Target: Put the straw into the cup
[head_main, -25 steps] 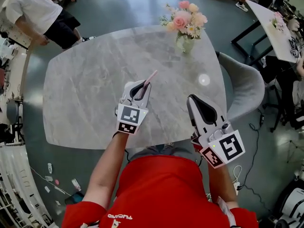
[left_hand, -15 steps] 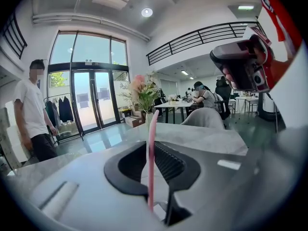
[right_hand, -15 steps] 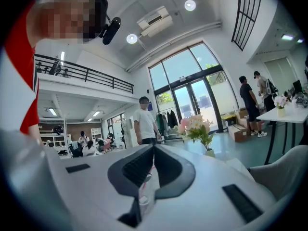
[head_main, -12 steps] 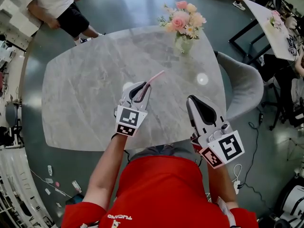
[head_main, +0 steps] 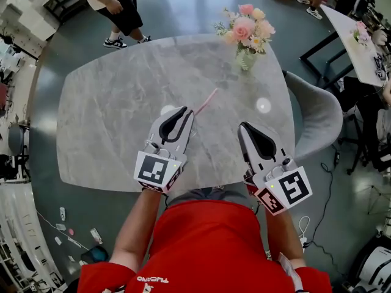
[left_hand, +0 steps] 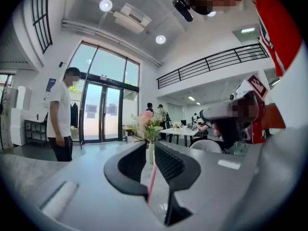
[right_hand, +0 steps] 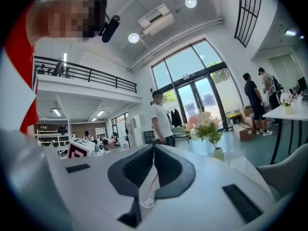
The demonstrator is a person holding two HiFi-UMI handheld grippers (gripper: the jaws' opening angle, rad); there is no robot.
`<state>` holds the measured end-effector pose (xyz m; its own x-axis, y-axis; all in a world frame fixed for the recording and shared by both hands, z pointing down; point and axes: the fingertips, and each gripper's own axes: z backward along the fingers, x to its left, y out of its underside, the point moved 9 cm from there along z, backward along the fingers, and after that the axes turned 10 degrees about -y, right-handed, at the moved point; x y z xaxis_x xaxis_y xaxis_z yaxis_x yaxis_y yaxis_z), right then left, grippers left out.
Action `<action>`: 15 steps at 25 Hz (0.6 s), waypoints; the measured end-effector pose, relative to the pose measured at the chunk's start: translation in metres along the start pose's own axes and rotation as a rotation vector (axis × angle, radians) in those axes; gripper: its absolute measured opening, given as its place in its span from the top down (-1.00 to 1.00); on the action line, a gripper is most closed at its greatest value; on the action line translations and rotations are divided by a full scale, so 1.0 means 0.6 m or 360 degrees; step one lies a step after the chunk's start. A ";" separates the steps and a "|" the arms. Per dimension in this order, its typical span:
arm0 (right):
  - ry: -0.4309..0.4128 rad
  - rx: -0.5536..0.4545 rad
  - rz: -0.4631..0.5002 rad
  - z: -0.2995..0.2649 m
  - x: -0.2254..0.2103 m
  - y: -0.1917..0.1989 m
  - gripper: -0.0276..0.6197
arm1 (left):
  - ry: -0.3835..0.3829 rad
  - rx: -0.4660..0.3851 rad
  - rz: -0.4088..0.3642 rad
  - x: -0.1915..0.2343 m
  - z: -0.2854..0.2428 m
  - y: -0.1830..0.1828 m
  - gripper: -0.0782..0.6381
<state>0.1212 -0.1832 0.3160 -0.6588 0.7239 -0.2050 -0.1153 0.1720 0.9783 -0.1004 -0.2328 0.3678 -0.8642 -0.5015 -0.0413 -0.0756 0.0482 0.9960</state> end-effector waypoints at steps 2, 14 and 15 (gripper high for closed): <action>-0.0016 -0.0004 0.0005 -0.007 0.003 0.000 0.91 | -0.0034 -0.0071 0.0042 0.004 0.018 -0.022 0.68; -0.0106 -0.0031 0.0037 -0.033 0.026 -0.002 0.91 | -0.0172 -0.0257 0.0139 0.015 0.111 -0.101 0.76; -0.0113 -0.0033 0.0041 -0.035 0.028 -0.003 0.91 | -0.0176 -0.0258 0.0140 0.014 0.116 -0.104 0.76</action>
<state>0.0948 -0.1851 0.3115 -0.6076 0.7735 -0.1804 -0.1145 0.1394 0.9836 -0.1373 -0.1799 0.2998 -0.9139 -0.4033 0.0469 0.0759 -0.0563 0.9955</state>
